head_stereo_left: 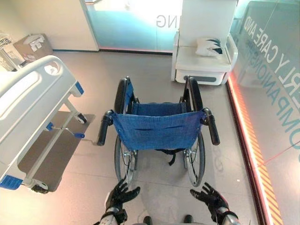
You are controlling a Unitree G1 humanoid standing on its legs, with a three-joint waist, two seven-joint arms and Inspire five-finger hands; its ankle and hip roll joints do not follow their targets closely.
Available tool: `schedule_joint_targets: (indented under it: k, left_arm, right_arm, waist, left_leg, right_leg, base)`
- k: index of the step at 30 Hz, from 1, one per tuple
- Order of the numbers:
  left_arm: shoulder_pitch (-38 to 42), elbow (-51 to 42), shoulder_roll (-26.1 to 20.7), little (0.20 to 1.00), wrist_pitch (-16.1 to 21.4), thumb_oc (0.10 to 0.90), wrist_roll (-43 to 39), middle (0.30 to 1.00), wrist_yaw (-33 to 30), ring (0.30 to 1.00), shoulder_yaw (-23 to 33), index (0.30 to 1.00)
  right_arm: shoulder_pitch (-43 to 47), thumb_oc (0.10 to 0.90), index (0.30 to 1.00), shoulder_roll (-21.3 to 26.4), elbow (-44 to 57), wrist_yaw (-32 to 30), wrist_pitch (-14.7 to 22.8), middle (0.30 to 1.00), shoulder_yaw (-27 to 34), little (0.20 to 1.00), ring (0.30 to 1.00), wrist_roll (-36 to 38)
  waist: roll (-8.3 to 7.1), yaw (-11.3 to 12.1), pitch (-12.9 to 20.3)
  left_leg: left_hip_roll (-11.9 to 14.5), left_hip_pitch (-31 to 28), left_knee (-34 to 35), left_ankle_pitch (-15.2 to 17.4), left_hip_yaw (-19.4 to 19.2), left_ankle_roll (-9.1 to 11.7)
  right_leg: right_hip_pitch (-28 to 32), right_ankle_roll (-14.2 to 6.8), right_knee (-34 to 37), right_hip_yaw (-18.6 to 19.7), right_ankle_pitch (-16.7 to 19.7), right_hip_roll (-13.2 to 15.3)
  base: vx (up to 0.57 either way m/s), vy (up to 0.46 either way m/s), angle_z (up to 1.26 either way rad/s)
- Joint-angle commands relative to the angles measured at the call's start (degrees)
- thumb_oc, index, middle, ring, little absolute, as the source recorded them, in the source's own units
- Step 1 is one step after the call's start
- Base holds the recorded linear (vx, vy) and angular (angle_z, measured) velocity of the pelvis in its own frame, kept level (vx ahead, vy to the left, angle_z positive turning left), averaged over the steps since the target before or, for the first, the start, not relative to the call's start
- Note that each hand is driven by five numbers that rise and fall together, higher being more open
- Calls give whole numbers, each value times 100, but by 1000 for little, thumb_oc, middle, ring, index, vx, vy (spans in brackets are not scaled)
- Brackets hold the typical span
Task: Push the wheelchair next to the bed
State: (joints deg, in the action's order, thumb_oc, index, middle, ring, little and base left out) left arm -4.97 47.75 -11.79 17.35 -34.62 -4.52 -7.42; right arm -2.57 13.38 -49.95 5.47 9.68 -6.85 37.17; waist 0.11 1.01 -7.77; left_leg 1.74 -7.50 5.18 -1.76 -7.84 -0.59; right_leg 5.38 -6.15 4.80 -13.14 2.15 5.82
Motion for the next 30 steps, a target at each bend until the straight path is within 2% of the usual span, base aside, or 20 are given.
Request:
schedule_joint_targets:
  k: [1,3,5,8,9,10,12,15,19,21,24,26,30]
  left_arm:
    - [657,-453,-496,900,390,800,-129,900,-311,900,333,900]
    - [837,-762,-848,900,410,800,-167,900,-573,900,557,900]
    - [939,-883,-1061,900,404,800,-213,900,-645,900,694,900]
    - [1193,-1118,-1546,900,460,800,-299,900,-849,900,914,900]
    - [1349,-1294,-1754,900,509,800,-277,900,-1094,900,999,900]
    - [1375,-1317,-1780,900,546,800,-268,900,-1151,900,1010,900]
    - [1736,-1524,-2118,900,678,800,-15,900,-1835,900,1084,900]
    - [2094,-1710,-2368,900,707,800,324,900,-2443,900,1031,900]
    - [2404,-1947,-2685,900,536,800,738,900,-2717,900,1075,900]
    - [2461,-2023,-2744,900,485,800,767,900,-2683,900,1080,900]
    - [2593,-2377,-2803,900,319,800,553,900,-2150,900,1030,900]
    - [2552,-2759,-2731,900,170,800,287,900,-1484,900,1019,900]
    - [2321,-3412,-2517,900,-92,800,-171,900,-654,900,1020,900]
  right_arm:
    - [608,800,900,659,592,-247,493,900,442,900,900,282]
    - [837,800,900,1197,861,-205,361,900,735,900,900,315]
    - [983,800,900,1453,935,-216,309,900,857,900,900,356]
    - [1342,800,900,1965,1059,-429,284,900,1007,900,900,440]
    - [1551,800,900,2189,1146,-662,309,900,1024,900,900,456]
    - [1591,800,900,2216,1153,-712,320,900,1022,900,900,462]
    - [2108,800,900,2512,1445,-1367,402,900,896,900,900,438]
    - [2529,800,900,2619,1932,-1654,397,900,702,900,900,269]
    - [2846,800,900,2773,2492,-2057,349,900,591,900,900,-56]
    - [2906,800,900,2791,2594,-2043,354,900,571,900,900,-98]
    - [3021,800,900,2823,3024,-1901,238,900,526,900,900,-208]
    - [2974,800,900,2791,3323,-1407,-70,900,521,900,900,-245]
    - [2778,800,900,2710,3767,-986,-415,900,481,900,900,-495]
  waist:
    - [-20,-29,128]
    - [9,-57,162]
    - [19,-66,180]
    - [43,-78,219]
    - [56,-73,224]
    - [57,-72,231]
    - [67,-65,259]
    - [62,-65,256]
    - [54,-45,265]
    - [47,-39,279]
    - [21,-21,297]
    - [7,-7,302]
    - [-22,17,301]
  left_leg:
    - [-120,16,-92,415,36,-44]
    - [-111,-21,-72,410,8,-28]
    - [-116,-41,-64,413,1,-20]
    - [-130,-59,-57,417,1,-3]
    - [-130,-77,-56,438,13,12]
    - [-131,-57,-48,412,12,14]
    - [-139,-22,-46,395,38,47]
    - [-155,19,-52,378,80,61]
    - [-158,74,-51,353,115,80]
    - [-156,80,-46,355,127,88]
    - [-157,108,-46,350,146,92]
    - [-162,128,-53,355,163,84]
    - [-158,146,-28,343,181,66]
  right_leg:
    - [-66,29,-541,-90,-352,27]
    - [-39,40,-525,-86,-361,22]
    - [-24,42,-516,-86,-367,21]
    - [5,49,-490,-93,-387,26]
    - [43,48,-470,-108,-413,31]
    - [24,53,-460,-109,-392,32]
    - [26,55,-427,-131,-386,39]
    - [24,58,-399,-137,-391,45]
    - [32,53,-350,-146,-381,38]
    - [43,51,-327,-154,-384,32]
    - [54,49,-294,-166,-380,25]
    - [44,46,-295,-158,-388,21]
    - [25,30,-276,-149,-369,8]
  base:
    - [0,0,0]
    - [2,18,-1]
    - [7,33,-1]
    - [5,42,1]
    - [-17,29,4]
    - [-19,34,3]
    - [-18,11,1]
    - [-21,4,1]
    - [-27,-9,5]
    - [-7,-22,7]
    - [-8,-32,6]
    - [-5,-15,2]
    - [-3,-8,0]
